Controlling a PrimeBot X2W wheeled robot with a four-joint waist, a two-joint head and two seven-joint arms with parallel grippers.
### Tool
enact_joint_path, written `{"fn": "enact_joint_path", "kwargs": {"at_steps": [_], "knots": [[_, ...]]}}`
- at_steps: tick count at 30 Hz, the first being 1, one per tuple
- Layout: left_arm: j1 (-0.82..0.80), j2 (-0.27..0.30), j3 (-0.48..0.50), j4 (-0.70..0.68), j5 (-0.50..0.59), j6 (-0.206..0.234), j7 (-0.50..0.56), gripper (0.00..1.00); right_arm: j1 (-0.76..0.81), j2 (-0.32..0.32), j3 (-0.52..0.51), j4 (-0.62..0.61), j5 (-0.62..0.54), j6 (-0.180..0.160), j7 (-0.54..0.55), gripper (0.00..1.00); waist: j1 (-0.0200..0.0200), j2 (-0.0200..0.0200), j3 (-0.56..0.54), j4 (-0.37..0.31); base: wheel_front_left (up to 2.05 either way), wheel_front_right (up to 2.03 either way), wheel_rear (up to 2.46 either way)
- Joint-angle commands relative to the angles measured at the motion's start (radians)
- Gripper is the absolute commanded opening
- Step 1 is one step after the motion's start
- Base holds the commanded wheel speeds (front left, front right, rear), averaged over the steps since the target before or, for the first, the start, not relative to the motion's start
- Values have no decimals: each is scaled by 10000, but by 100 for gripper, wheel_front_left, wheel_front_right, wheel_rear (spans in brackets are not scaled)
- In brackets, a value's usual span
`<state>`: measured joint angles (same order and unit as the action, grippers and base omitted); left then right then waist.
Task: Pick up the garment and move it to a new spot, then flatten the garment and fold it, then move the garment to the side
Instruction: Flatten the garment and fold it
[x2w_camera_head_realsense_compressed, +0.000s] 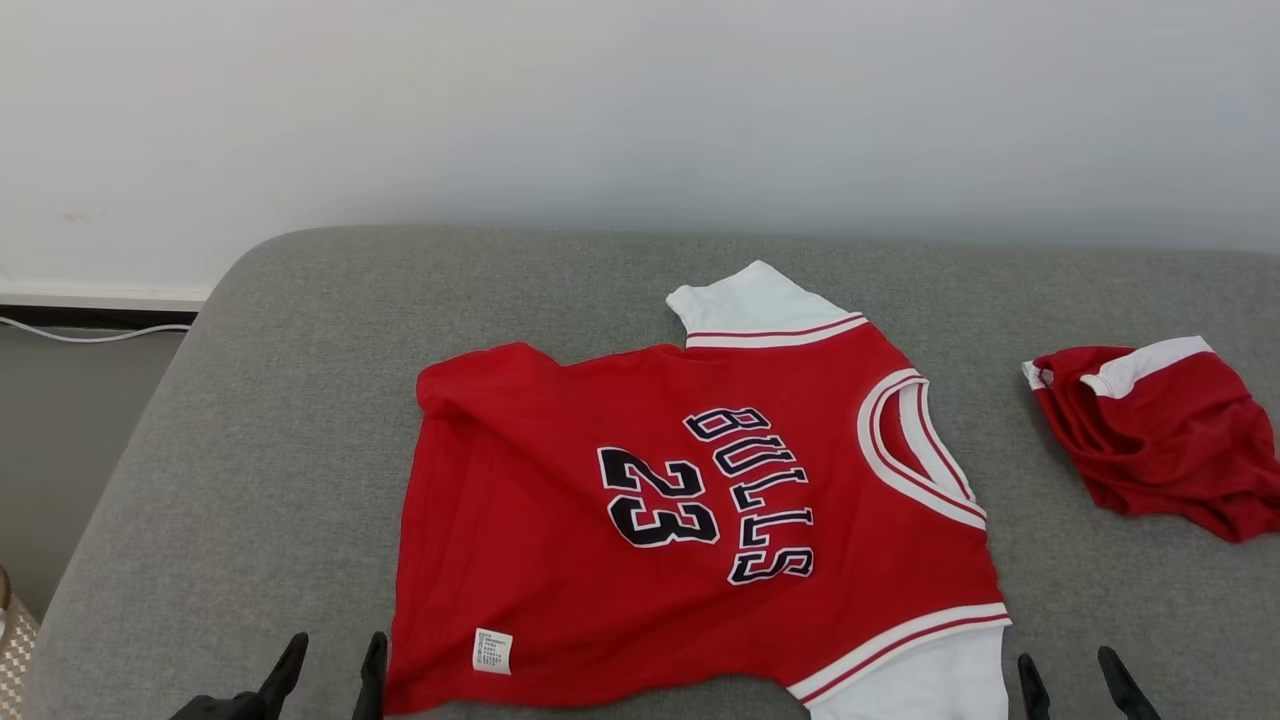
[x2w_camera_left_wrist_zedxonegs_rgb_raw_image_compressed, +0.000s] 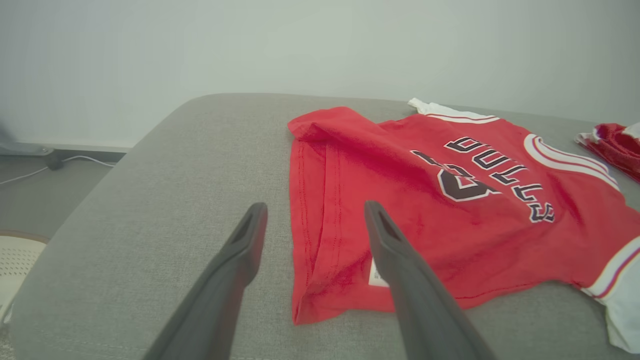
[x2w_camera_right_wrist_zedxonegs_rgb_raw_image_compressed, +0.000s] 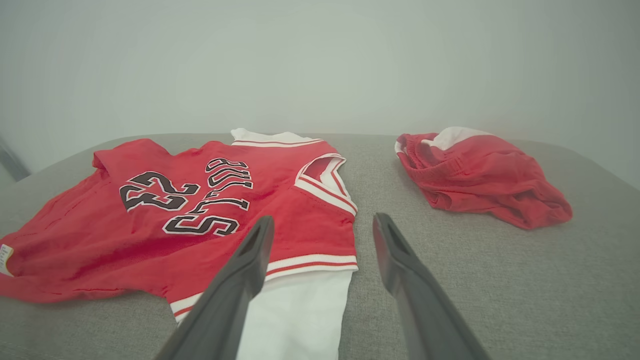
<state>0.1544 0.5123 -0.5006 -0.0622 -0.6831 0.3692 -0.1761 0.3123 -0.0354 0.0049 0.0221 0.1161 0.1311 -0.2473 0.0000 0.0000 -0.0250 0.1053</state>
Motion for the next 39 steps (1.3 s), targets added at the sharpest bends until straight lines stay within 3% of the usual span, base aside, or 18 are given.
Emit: {"fn": "enact_joint_path", "kwargs": {"at_steps": [1,23,24,25,27,28,29,39], "knots": [[-634,143,342,-131,-111,-71,-58,100,-383,-150,216,-141,89,-4,-145,100,0,0,28,10,0,0,0],[-1777,-422,28,3256,-1368,-2213,192,100,-831,-149,1237,1309,966,-4,-145,100,0,0,1729,-857,0,0,0],[-1813,-440,31,3322,-1416,-2301,178,84,-835,-149,1264,1330,983,-4,-145,100,0,0,1771,-872,0,0,0],[-1813,-440,31,3322,-1416,-2301,178,84,-835,-149,1264,1330,983,-4,-145,100,0,0,1771,-872,0,0,0],[-1900,-449,31,3422,-1412,-2414,82,38,-839,-149,1289,1388,1018,-4,-145,100,0,0,1840,-877,0,0,0],[-1929,-454,27,3469,-1421,-2469,53,8,-842,-149,1314,1422,1035,-4,-145,100,0,0,1872,-879,0,0,0],[-1959,-455,29,3509,-1430,-2517,28,0,-844,-149,1332,1435,1045,-4,-145,100,0,0,1907,-874,0,0,0],[-2224,-367,72,3557,-1395,-2648,-116,0,-928,-149,1484,2080,1487,-4,-145,100,0,0,2196,-802,0,0,0]]}}
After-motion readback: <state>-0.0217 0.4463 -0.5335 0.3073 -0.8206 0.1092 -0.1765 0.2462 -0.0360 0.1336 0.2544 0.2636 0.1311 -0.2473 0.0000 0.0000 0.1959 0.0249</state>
